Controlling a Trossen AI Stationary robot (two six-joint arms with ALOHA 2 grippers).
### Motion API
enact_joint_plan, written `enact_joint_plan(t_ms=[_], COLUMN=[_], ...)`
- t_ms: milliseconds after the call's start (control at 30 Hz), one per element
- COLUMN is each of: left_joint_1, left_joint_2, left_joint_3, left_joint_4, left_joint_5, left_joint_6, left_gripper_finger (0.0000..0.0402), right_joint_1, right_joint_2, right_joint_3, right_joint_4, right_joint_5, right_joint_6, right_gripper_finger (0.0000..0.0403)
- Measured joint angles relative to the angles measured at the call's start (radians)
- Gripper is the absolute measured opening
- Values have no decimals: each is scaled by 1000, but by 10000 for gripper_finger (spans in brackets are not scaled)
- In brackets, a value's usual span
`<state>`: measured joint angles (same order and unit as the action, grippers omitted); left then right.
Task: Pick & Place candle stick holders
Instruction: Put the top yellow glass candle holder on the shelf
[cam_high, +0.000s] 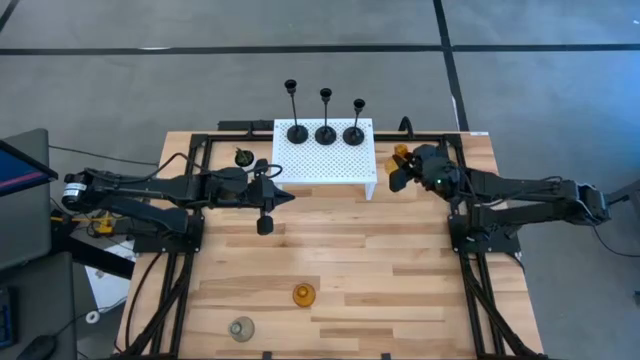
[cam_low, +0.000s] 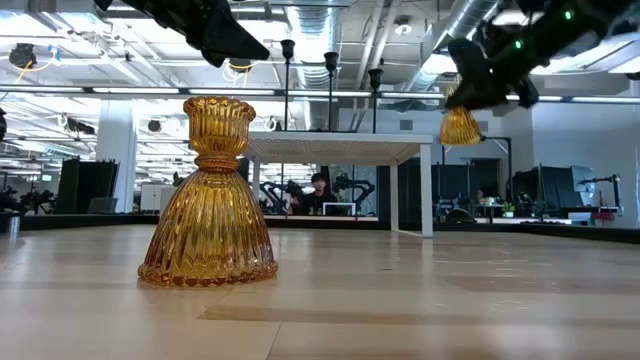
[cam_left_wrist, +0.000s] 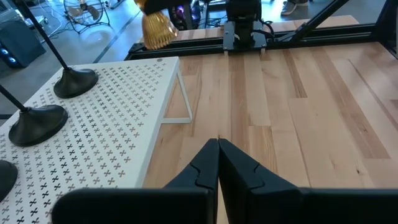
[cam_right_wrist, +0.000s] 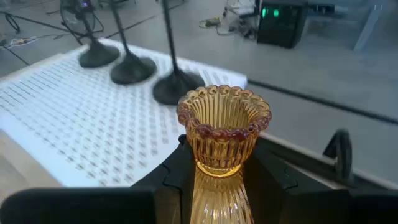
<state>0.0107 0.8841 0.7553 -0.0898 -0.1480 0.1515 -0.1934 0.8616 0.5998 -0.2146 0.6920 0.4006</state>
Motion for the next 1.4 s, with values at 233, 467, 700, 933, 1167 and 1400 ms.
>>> enact_joint_plan(t_ms=[233, 467, 700, 933, 1167, 1400], left_joint_1=[0, 0, 0, 0, 0, 0], left_joint_2=[0, 0, 0, 0, 0, 0], left_joint_3=[0, 0, 0, 0, 0, 0], left_joint_4=[0, 0, 0, 0, 0, 0], left_joint_5=[0, 0, 0, 0, 0, 0], left_joint_6=[0, 0, 0, 0, 0, 0], left_gripper_finger=[8, 8, 8, 8, 8, 8], right_joint_1=[59, 89, 64, 41, 40, 29], right_joint_2=[100, 262, 367, 423, 436, 436], right_joint_3=[144, 217, 253, 254, 254, 254], right_joint_4=[-9, 65, 172, 260, 263, 260], right_joint_5=[14, 12, -5, -98, -101, -119], right_joint_6=[-72, -131, -173, -174, -167, -164], right_gripper_finger=[96, 95, 94, 94, 94, 94])
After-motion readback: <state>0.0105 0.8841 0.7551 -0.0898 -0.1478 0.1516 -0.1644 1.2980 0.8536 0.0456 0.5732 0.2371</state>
